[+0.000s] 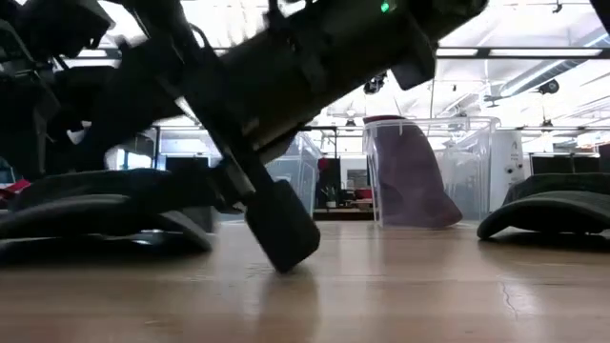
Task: Pick & Place hat
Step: Put the black cap into the left transparent bin
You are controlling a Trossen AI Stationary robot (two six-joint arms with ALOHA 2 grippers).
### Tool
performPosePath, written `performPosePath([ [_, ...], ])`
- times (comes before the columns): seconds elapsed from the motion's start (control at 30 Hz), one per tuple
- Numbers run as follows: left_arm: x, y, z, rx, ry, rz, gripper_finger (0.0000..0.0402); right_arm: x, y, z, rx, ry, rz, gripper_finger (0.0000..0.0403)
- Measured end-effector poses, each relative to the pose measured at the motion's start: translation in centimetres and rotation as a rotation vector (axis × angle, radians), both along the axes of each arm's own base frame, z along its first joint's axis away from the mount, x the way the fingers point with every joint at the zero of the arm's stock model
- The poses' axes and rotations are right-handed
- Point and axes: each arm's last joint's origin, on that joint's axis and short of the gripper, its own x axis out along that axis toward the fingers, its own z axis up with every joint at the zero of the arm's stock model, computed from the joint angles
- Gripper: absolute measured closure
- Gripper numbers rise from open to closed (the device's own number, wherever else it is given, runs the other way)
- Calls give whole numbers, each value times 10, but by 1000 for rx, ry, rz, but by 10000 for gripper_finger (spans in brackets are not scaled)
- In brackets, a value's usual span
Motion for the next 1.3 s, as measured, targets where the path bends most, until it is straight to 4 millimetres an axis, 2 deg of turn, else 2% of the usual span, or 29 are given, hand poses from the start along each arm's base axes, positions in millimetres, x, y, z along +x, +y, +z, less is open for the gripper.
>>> performPosePath([
  [0.27,19,-10,4,-92,-155,10,246,-11,-20,28,-209,108,-84,225],
  [0.4,30,-13,8,-113,-267,14,246,-6,-30,30,-252,112,0,225],
  [0.53,41,-17,15,-122,-304,16,246,-6,-37,44,-279,94,54,228],
  [0.63,45,-18,20,-127,-310,19,246,-10,-42,64,-321,85,79,246],
  [0.73,46,-18,30,-138,-339,35,246,-18,-50,83,-395,118,93,283],
  [0.93,40,-15,60,-192,-448,113,248,-43,-66,125,-530,199,139,379],
  [1.07,30,-11,91,-291,-548,138,248,-59,-75,160,-601,162,104,386],
  [1.3,3,-2,146,-358,-793,134,248,-91,-92,216,-828,123,-147,388],
])
